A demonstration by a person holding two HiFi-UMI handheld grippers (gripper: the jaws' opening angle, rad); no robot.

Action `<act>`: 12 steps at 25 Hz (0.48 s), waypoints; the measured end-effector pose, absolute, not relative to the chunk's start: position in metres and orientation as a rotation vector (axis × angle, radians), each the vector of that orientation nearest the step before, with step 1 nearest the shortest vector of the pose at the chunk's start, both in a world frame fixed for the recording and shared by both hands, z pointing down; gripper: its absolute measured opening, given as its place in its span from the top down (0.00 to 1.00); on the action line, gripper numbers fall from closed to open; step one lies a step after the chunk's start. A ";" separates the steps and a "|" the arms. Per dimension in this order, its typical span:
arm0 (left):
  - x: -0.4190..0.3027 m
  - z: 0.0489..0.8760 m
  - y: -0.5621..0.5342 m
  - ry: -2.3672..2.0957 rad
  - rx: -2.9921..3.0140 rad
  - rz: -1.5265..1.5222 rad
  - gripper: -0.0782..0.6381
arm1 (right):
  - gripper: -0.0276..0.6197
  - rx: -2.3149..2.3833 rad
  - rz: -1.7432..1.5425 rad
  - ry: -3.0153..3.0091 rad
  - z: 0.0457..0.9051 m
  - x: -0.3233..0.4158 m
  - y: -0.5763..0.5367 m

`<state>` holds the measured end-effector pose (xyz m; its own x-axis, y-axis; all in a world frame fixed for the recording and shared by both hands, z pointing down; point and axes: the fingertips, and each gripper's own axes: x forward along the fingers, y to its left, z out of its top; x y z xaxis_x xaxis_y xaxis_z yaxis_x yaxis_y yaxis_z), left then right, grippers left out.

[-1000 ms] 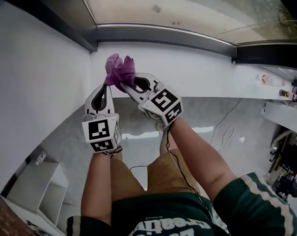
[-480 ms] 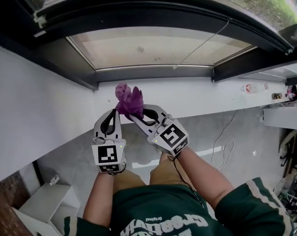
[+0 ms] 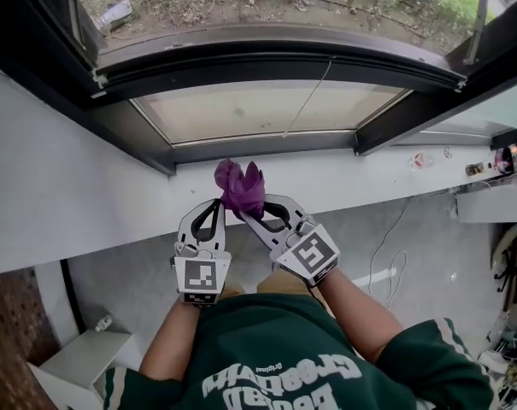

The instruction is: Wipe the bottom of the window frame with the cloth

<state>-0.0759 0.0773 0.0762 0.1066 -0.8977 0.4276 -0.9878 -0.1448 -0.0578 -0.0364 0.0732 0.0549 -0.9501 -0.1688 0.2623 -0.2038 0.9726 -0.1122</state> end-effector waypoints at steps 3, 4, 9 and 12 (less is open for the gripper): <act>-0.070 0.062 0.079 -1.878 2.193 0.508 0.88 | 0.86 0.319 0.165 -2.899 0.034 -0.027 0.072; -0.067 0.055 0.078 -1.872 2.201 0.509 0.88 | 0.86 0.342 0.150 -2.906 0.027 -0.023 0.071; -0.051 0.036 0.077 -1.830 2.274 0.519 0.88 | 0.86 0.456 0.119 -2.923 0.006 -0.007 0.065; -0.050 0.025 0.076 -1.868 2.309 0.484 0.88 | 0.86 0.487 0.112 -2.922 0.003 -0.002 0.065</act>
<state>-0.0500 0.0756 0.0250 0.1809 -0.9273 0.3278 -0.9698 -0.2236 -0.0974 -0.0015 0.0649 0.0034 -0.9308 -0.3149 0.1857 -0.3282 0.9435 -0.0451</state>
